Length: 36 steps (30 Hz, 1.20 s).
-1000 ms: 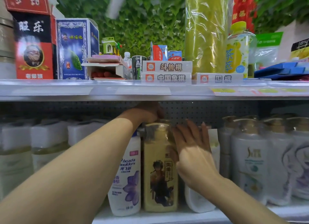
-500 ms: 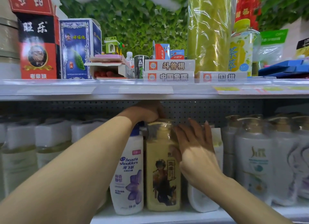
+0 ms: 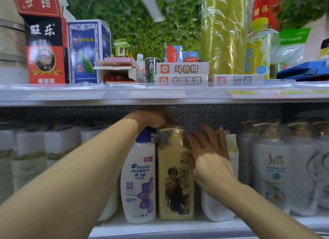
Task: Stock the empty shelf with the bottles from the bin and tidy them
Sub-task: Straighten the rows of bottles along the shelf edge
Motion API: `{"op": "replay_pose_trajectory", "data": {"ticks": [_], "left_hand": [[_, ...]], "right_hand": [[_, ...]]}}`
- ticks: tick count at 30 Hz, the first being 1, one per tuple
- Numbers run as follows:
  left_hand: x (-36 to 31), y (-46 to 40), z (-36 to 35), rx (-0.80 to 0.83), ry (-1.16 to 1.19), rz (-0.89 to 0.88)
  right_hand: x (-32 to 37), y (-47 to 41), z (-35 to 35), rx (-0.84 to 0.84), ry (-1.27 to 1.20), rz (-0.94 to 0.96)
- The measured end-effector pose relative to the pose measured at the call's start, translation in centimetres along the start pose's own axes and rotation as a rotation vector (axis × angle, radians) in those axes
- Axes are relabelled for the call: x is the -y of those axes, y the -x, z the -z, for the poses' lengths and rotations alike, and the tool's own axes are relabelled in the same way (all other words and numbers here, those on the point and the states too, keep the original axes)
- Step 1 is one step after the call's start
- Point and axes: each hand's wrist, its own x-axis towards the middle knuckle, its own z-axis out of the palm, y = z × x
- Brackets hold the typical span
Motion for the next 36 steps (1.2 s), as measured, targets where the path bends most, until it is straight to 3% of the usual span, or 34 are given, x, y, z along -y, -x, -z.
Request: {"op": "replay_pose_trajectory", "data": {"ticks": [6, 14, 21, 25, 31, 36], "left_hand": [[1.1, 0.6, -0.5, -0.107, -0.048, -0.074], [2.0, 3.4, -1.1, -0.169, -0.031, -0.001], [2.6, 6.8, -3.7, -0.435, 0.001, 0.192], [4.1, 9.8, -5.8, -0.581, 0.083, 0.164], [5.0, 13.1, -9.5, -0.492, -0.281, 0.331], [5.7, 13.7, -11.9, -0.462, -0.383, 0.341]], "right_hand": [[0.8, -0.5, -0.3, -0.014, 0.045, -0.04], [1.1, -1.0, 0.0, 0.025, 0.075, -0.026], [1.4, 1.2, 2.3, 0.155, 0.016, -0.04], [2.9, 2.4, 3.4, 0.154, -0.062, -0.013], [5.6, 4.2, 2.9, 0.225, -0.279, 0.035], [8.1, 4.9, 2.0, 0.323, -0.293, 0.106]]}}
